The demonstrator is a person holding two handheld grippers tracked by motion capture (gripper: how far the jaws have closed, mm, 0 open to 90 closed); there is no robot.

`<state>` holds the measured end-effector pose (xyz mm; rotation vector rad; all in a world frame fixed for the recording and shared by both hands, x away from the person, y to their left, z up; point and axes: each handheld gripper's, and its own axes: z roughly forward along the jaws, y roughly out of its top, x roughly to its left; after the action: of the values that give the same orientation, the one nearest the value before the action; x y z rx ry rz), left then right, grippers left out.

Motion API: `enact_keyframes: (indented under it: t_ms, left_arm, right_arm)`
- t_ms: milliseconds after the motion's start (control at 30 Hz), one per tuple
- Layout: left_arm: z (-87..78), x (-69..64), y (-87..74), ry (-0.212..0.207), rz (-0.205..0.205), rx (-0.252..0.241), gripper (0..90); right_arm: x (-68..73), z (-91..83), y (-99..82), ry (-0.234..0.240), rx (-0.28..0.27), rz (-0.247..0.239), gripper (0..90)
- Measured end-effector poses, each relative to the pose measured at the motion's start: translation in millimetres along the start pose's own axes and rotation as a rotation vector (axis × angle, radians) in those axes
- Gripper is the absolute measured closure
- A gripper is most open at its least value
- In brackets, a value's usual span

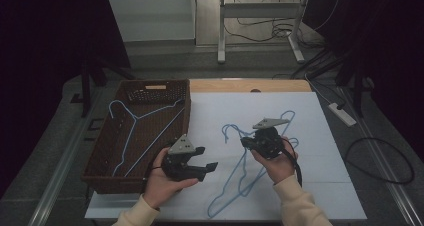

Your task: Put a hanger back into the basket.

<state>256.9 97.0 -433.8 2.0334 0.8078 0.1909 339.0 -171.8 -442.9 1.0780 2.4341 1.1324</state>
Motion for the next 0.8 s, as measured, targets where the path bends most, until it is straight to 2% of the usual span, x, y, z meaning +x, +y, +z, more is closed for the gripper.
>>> enact_keyframes:
  t_ms: [433, 633, 800]
  left_arm:
    - [33.7, -16.7, 9.6, -0.045, 0.006, 0.069, 33.5]
    - [45.9, -22.7, 9.9, -0.045, 0.01, 0.121, 33.5]
    - [61.1, -26.4, 7.9, -0.039, -0.003, 0.157, 35.0]
  right_arm:
    - [0.2, -6.5, -3.7, 0.005, -0.024, -0.004, 86.5]
    - [0.7, -8.4, -5.0, 0.006, -0.032, -0.004, 86.5]
    - [2.2, -9.6, -5.7, 0.009, -0.039, -0.006, 86.5]
